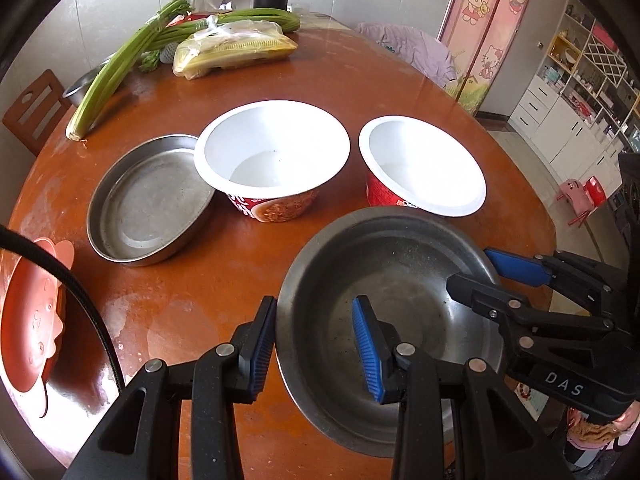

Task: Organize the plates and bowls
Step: 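Lift the steel bowl with the left gripper and carry it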

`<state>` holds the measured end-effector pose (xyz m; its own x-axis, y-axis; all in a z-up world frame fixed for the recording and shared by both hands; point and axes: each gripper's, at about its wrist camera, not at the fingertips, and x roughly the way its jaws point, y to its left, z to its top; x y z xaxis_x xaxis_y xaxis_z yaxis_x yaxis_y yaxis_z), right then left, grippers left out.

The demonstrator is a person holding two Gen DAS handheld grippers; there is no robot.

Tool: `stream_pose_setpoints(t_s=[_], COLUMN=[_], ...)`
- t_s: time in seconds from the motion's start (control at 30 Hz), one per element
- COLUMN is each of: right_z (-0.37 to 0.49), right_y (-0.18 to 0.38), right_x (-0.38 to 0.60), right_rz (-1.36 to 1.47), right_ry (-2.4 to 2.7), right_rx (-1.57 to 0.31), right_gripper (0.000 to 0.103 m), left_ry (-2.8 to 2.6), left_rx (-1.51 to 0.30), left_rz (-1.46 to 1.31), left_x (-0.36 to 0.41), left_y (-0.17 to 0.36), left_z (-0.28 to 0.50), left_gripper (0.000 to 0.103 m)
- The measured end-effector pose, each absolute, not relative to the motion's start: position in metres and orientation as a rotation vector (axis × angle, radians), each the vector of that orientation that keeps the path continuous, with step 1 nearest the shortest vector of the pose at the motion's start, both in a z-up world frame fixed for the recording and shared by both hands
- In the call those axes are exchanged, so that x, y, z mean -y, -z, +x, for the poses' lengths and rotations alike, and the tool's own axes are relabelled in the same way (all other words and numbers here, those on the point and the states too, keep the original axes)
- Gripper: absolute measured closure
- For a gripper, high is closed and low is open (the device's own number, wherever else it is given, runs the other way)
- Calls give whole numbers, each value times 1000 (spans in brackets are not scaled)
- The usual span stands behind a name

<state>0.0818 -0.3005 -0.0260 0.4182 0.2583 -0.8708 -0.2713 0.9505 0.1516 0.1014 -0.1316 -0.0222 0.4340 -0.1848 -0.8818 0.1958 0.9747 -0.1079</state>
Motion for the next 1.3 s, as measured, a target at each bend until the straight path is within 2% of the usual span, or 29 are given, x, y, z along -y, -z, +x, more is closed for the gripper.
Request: stream_pose_setpoints(t_s=[0.17,0.23,0.4,1.3], right_z=[83,83,82,55], right_y=[31,33,35,23], right_x=[296,293,287,221], right_rz=[-16,-24,-39,-143], right_ry=[-343,-352,-359,-487], right_rx=[-1091,-1096,-1096,-1071], right_gripper=[61,64,64,62], left_ry=[230,219,211,98], left_rx=[-1095,-1092,-1086,-1081], left_rz=[8,15,6,-87], left_x=[133,133,129,64], left_y=[25,26,26,22], left_z=[101,101,102,66], left_gripper=[65,69,74,74])
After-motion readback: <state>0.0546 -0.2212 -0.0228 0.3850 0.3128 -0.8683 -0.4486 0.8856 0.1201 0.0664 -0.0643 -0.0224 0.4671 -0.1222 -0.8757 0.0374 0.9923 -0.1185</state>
